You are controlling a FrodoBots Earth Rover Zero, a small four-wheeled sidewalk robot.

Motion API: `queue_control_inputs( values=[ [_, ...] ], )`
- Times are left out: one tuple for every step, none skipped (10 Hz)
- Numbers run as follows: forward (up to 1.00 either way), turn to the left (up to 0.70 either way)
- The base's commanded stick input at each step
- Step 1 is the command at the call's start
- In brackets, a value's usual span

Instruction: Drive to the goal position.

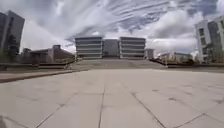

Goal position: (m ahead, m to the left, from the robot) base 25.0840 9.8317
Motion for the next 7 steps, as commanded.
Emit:
queue_control_inputs(
  values=[
    [1.00,0.00],
    [1.00,0.00],
    [1.00,0.00],
    [1.00,0.00],
    [1.00,0.00],
    [1.00,0.00],
    [1.00,0.00]
  ],
)
